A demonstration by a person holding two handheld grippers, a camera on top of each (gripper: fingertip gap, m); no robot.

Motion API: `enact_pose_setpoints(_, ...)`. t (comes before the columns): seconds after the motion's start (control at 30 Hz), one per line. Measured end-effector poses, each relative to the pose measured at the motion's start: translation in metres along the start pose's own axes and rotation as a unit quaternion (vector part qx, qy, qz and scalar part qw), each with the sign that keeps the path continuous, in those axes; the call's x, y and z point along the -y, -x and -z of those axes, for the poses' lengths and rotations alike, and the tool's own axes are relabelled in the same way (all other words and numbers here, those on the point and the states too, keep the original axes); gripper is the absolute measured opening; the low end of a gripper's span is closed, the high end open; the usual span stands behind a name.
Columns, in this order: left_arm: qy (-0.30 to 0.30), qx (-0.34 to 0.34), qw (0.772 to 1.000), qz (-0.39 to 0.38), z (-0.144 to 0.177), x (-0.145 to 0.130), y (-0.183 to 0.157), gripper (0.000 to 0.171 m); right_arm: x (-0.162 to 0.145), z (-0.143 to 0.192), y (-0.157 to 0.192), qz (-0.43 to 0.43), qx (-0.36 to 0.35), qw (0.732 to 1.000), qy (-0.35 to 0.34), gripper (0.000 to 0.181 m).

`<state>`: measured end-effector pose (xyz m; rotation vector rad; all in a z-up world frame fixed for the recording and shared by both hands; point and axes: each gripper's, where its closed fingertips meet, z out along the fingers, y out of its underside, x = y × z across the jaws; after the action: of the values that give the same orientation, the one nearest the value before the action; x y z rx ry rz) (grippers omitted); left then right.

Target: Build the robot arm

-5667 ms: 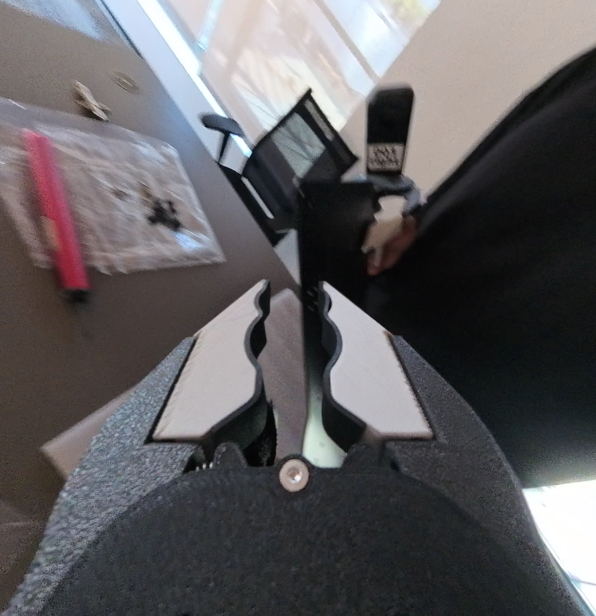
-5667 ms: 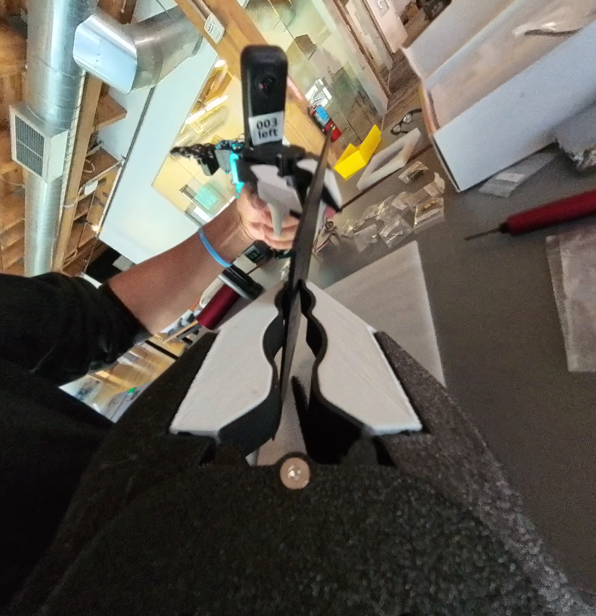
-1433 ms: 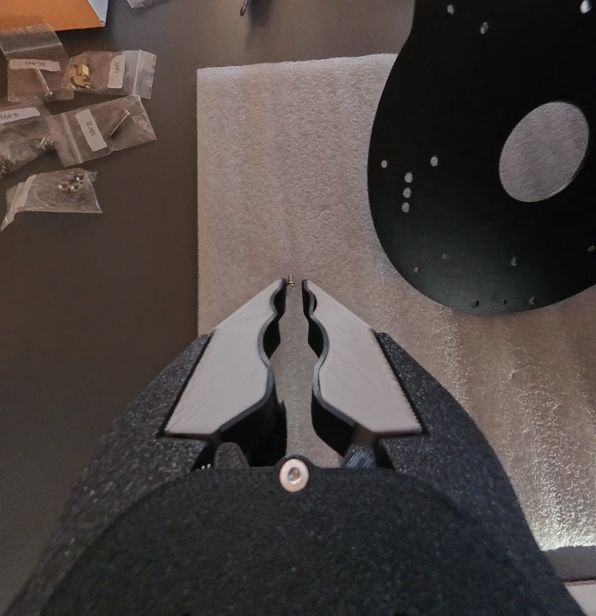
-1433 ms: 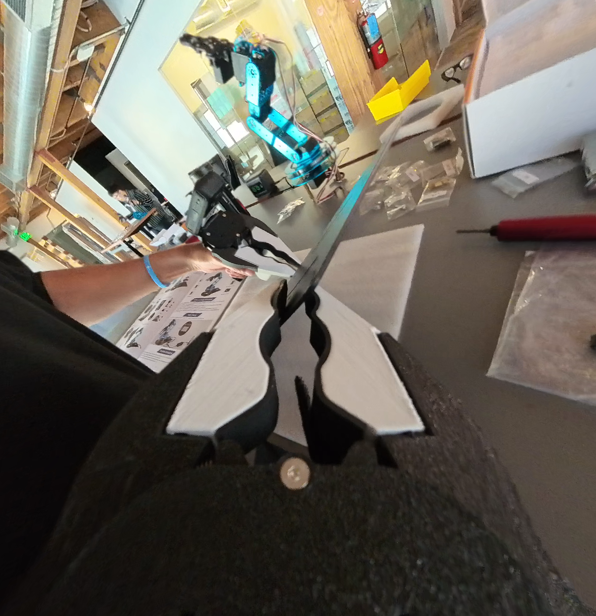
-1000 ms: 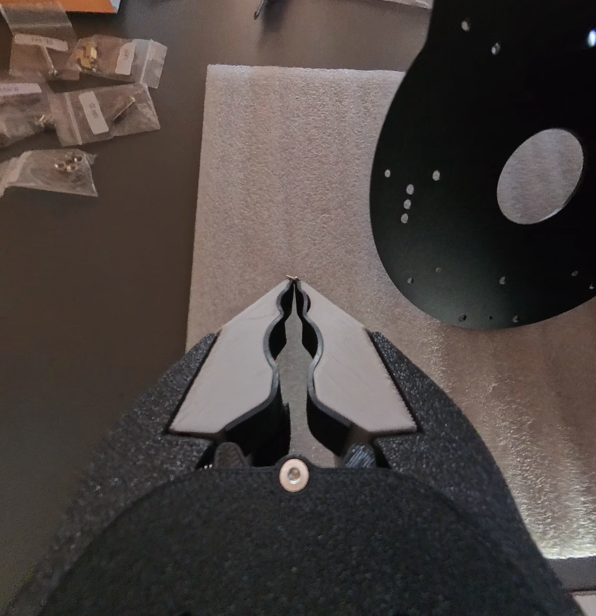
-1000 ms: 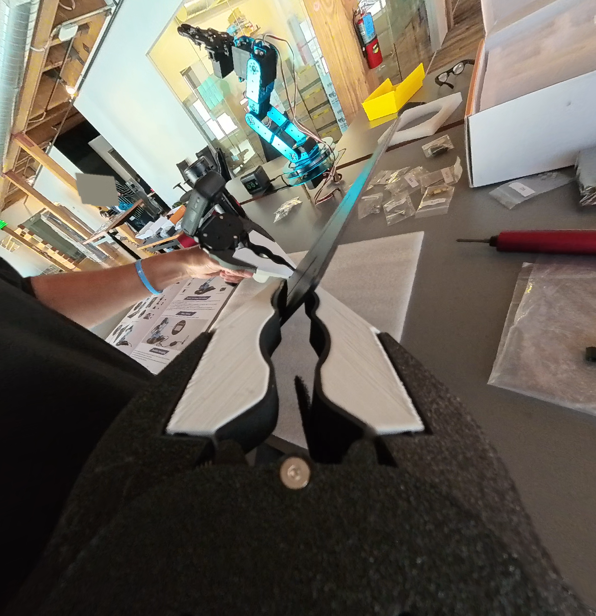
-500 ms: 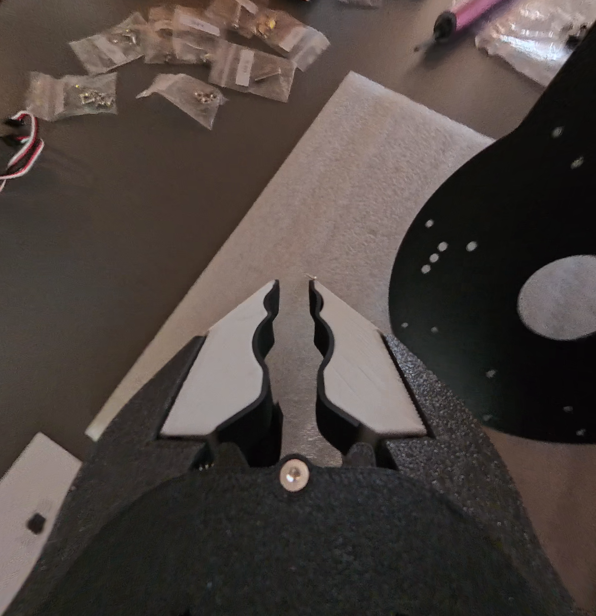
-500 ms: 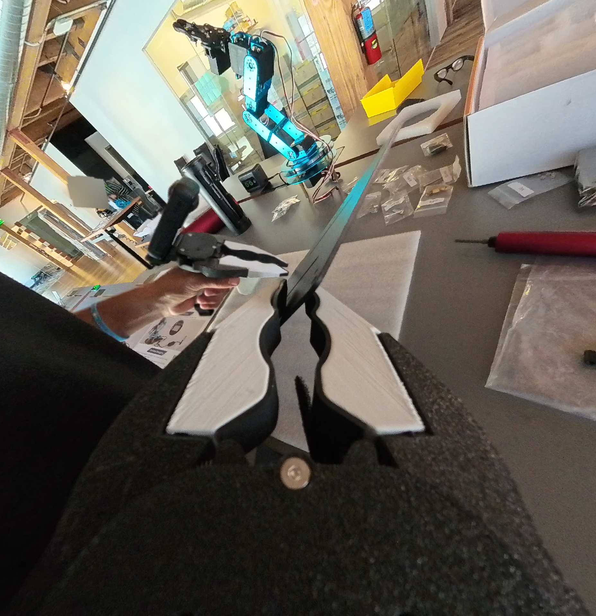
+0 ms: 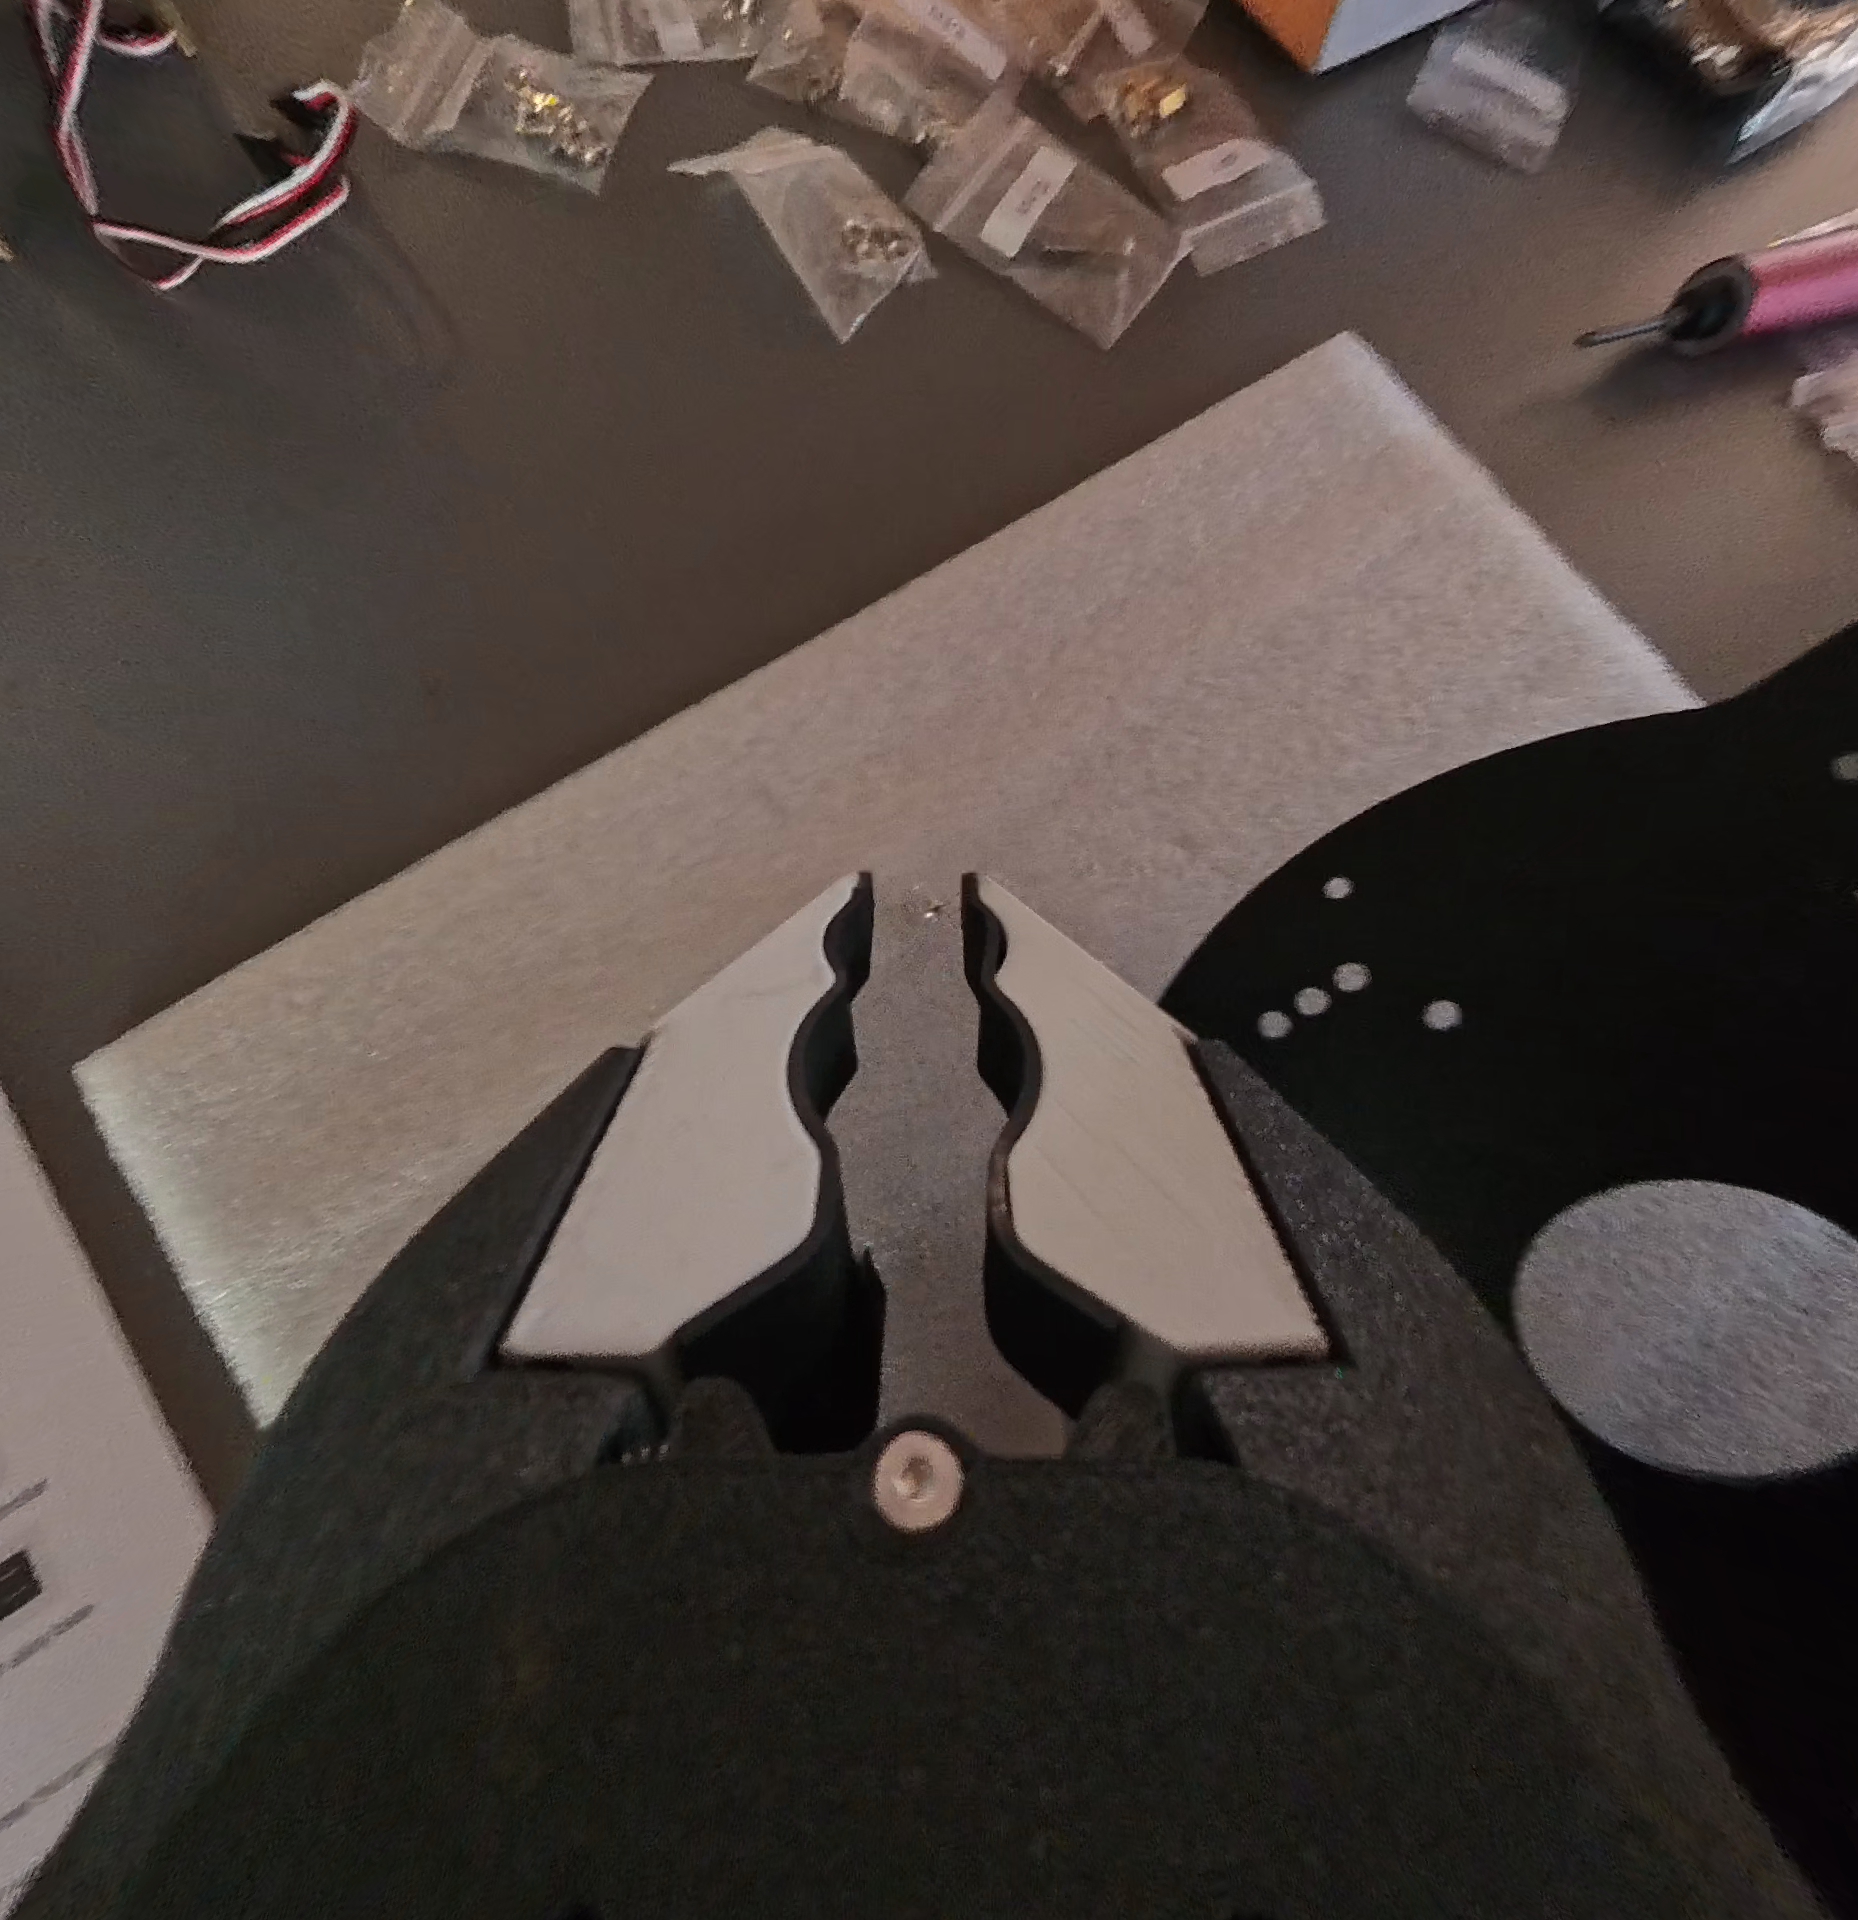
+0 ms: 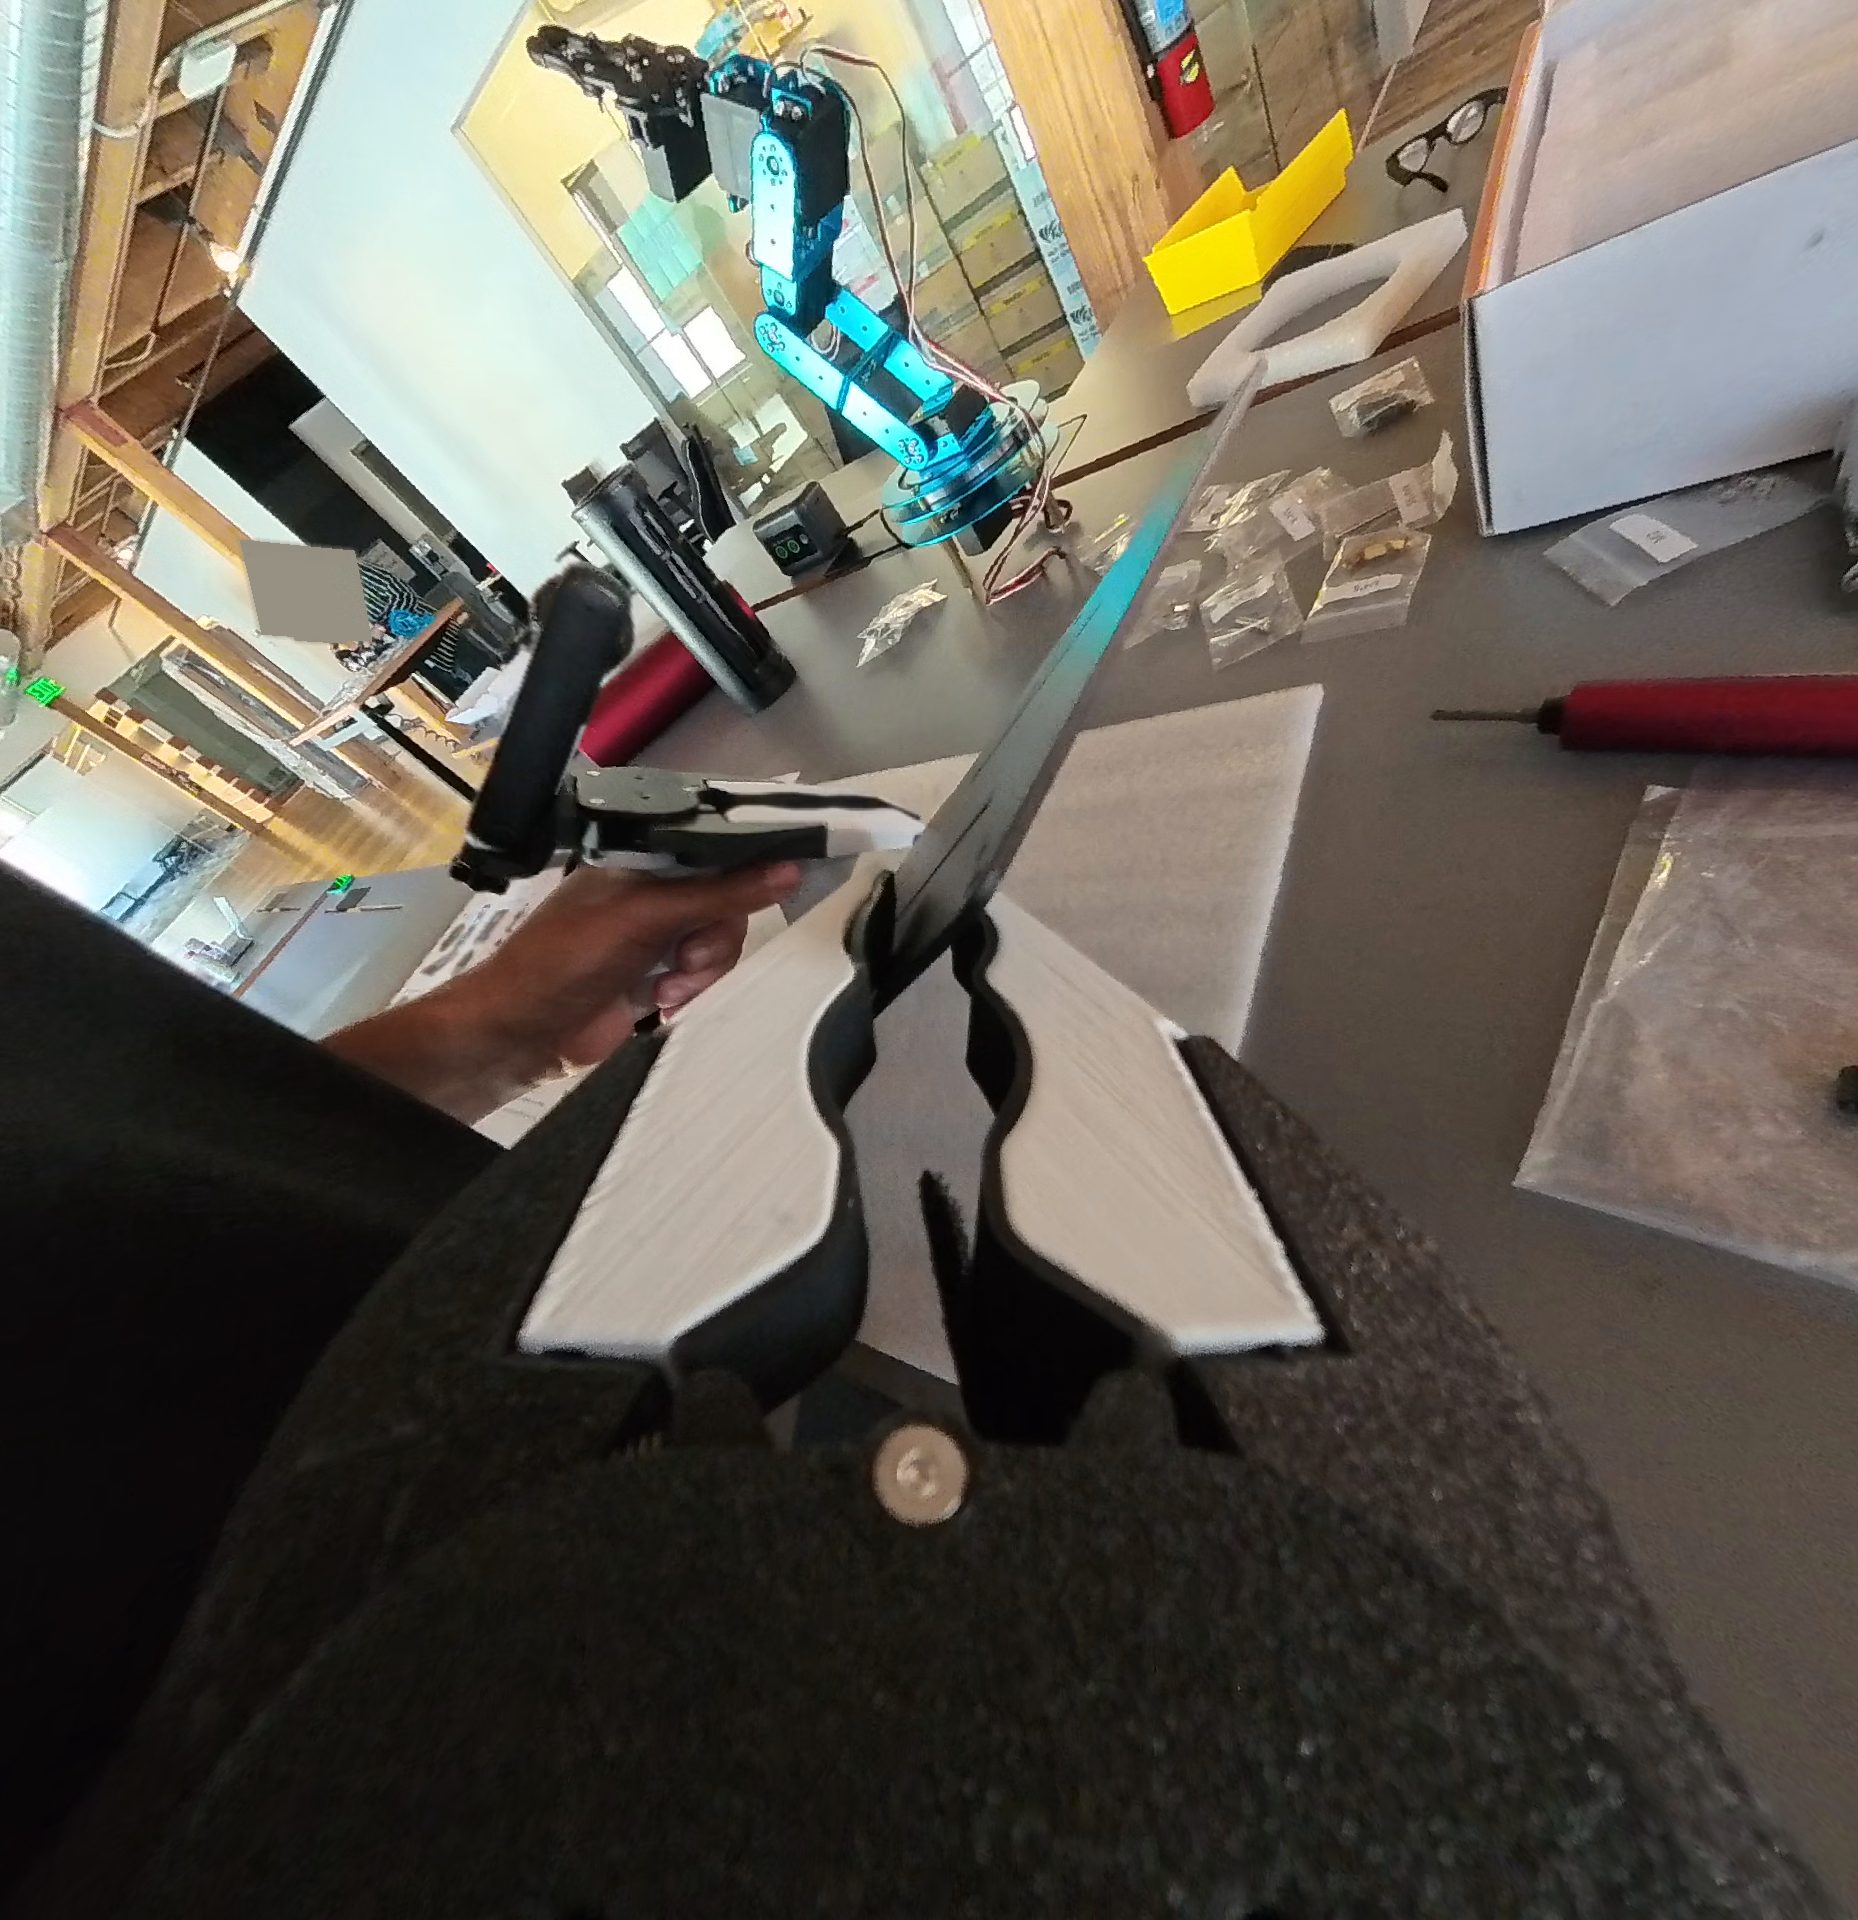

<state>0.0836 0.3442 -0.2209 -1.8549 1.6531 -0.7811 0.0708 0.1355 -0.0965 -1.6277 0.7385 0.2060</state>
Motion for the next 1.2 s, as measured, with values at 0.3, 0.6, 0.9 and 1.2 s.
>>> enact_pose_setpoints(0.3, 0.008, 0.022, 0.999, -0.028, 0.000, -0.005, 0.005, 0.014, 0.000, -0.001, -0.002, -0.002, 0.004, 1.000, 0.003, 0.010)
enact_pose_setpoints(0.6, 0.010, 0.007, 0.998, -0.064, 0.001, -0.008, 0.003, 0.009, 0.001, -0.002, -0.003, -0.006, 0.003, 1.000, 0.002, 0.009)
enact_pose_setpoints(0.9, 0.015, -0.001, 0.998, -0.069, 0.000, -0.007, -0.001, 0.004, 0.001, -0.003, -0.004, -0.005, -0.001, 1.000, 0.002, 0.010)
enact_pose_setpoints(1.2, -0.085, -0.174, 0.961, -0.197, 0.051, 0.061, -0.056, 0.003, 0.003, -0.006, -0.008, -0.016, 0.006, 1.000, -0.004, 0.008)
